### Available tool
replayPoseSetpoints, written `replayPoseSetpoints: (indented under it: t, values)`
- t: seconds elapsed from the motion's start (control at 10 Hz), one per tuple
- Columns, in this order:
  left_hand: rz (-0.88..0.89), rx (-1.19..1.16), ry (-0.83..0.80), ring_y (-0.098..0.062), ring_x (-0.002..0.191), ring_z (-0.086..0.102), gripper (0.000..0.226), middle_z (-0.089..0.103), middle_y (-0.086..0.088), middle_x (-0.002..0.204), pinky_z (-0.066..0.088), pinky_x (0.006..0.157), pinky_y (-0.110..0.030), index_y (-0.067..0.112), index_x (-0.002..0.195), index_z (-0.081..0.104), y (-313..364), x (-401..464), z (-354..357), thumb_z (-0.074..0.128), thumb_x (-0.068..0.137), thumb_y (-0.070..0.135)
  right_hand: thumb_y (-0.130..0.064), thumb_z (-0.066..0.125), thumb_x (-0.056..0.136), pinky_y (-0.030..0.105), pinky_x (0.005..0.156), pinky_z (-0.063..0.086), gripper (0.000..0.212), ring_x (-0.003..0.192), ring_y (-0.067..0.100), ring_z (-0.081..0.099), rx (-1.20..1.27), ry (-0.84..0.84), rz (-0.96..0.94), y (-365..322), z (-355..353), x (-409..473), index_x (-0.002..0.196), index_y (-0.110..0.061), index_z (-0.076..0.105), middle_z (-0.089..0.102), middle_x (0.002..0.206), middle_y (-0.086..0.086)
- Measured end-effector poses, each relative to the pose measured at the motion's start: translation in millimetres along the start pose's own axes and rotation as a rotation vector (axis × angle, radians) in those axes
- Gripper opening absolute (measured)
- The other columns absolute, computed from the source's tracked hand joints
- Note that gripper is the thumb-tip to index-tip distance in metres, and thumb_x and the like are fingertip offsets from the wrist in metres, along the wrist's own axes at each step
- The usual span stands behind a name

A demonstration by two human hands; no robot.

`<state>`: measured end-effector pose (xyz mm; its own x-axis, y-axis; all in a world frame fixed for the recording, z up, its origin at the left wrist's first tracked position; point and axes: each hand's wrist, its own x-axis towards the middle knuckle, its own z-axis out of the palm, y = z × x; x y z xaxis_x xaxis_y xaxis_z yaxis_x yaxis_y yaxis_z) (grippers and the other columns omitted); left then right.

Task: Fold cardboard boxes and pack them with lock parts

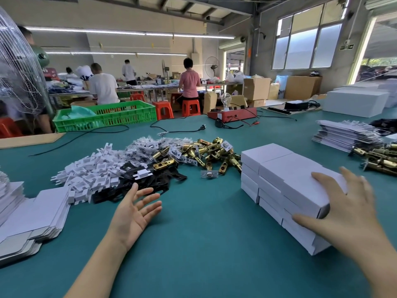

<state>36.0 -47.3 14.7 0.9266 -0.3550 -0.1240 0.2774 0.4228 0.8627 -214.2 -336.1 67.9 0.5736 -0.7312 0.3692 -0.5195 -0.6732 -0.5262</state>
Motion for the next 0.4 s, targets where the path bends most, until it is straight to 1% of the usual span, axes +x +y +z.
replayPoseSetpoints:
  t: [0.1,0.2,0.3,0.4]
  values:
    - [0.002,-0.004,0.006,-0.022,0.069,0.072,0.045,0.073,-0.013,0.084,0.061,0.059,-0.03,0.003,0.105,0.063,-0.6,0.9,-0.6,0.05,0.097,0.045,-0.029,0.09,0.056,0.05,0.114,0.017,0.093,0.144,0.014,-0.005,0.009,-0.026,-0.001,-0.5,-1.7,2.6,0.137,-0.031,0.046,0.013,0.157,0.001]
    - [0.001,-0.011,0.003,-0.022,0.069,0.071,0.044,0.073,-0.012,0.085,0.061,0.059,-0.029,0.003,0.106,0.063,-0.2,0.9,0.0,0.05,0.097,0.045,-0.038,0.091,0.053,0.05,0.115,0.013,0.102,0.144,0.018,-0.007,-0.034,-0.089,0.014,-1.2,-6.4,6.2,0.142,-0.033,0.041,0.01,0.158,0.004]
    - [-0.002,-0.03,-0.001,-0.021,0.068,0.071,0.044,0.073,-0.012,0.084,0.06,0.058,-0.029,0.004,0.105,0.064,-0.9,3.1,-0.7,0.051,0.097,0.045,-0.073,0.076,0.038,0.054,0.116,0.008,0.127,0.144,0.027,-0.008,-0.193,-0.143,-0.008,-14.7,-19.1,4.2,0.148,-0.039,0.022,0.003,0.158,0.008]
    - [-0.023,-0.045,0.027,-0.021,0.067,0.071,0.043,0.073,-0.012,0.083,0.06,0.057,-0.029,0.004,0.103,0.064,-2.3,3.9,1.5,0.051,0.097,0.044,-0.085,0.049,0.043,0.05,0.111,0.026,0.115,0.142,0.027,0.018,-0.137,-0.083,-0.256,-46.4,-34.1,15.9,0.146,-0.038,0.028,0.027,0.152,0.01]
